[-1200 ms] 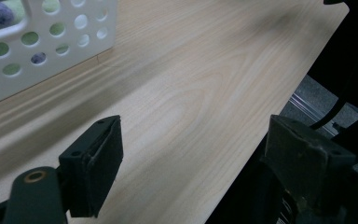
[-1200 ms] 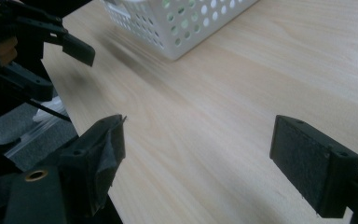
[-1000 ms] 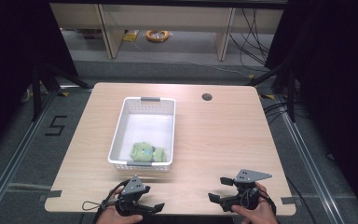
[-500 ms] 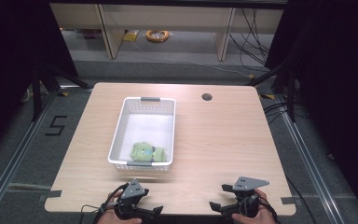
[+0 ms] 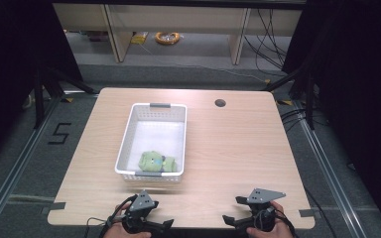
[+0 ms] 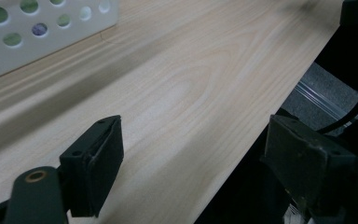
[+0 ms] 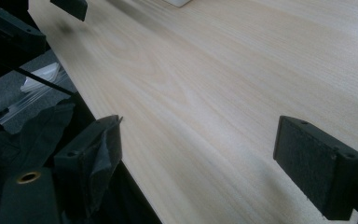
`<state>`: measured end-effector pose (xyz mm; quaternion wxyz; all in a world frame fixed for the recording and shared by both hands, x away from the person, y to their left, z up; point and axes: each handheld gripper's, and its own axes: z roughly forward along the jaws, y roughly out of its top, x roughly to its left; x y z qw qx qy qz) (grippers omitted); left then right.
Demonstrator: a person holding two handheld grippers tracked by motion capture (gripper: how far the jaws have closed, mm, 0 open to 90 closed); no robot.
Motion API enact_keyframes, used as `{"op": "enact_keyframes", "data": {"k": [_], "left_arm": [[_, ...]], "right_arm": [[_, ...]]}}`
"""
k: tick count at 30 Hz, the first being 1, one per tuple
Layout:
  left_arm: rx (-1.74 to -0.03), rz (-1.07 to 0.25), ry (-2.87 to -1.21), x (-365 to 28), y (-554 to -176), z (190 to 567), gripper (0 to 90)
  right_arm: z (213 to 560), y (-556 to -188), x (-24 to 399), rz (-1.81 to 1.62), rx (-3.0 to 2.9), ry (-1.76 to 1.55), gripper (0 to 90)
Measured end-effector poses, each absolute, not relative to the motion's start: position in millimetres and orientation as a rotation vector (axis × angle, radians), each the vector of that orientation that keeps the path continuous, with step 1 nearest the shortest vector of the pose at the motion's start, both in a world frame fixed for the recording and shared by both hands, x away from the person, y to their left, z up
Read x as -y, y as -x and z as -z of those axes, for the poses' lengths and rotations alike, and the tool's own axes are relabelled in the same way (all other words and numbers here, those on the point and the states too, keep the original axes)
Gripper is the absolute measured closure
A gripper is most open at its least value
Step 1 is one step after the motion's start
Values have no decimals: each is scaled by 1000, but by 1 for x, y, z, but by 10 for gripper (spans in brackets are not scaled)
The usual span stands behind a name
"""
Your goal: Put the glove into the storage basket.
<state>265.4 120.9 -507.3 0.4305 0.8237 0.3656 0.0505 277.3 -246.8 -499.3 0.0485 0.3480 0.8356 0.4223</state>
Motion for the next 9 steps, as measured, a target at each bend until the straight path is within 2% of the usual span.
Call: {"op": "enact_keyframes", "data": {"k": [9], "left_arm": [[-934, -111, -2041, -120, -265, 508, 191]], "right_arm": [[500, -277, 248, -1322, -2543, -1124, 163]]}}
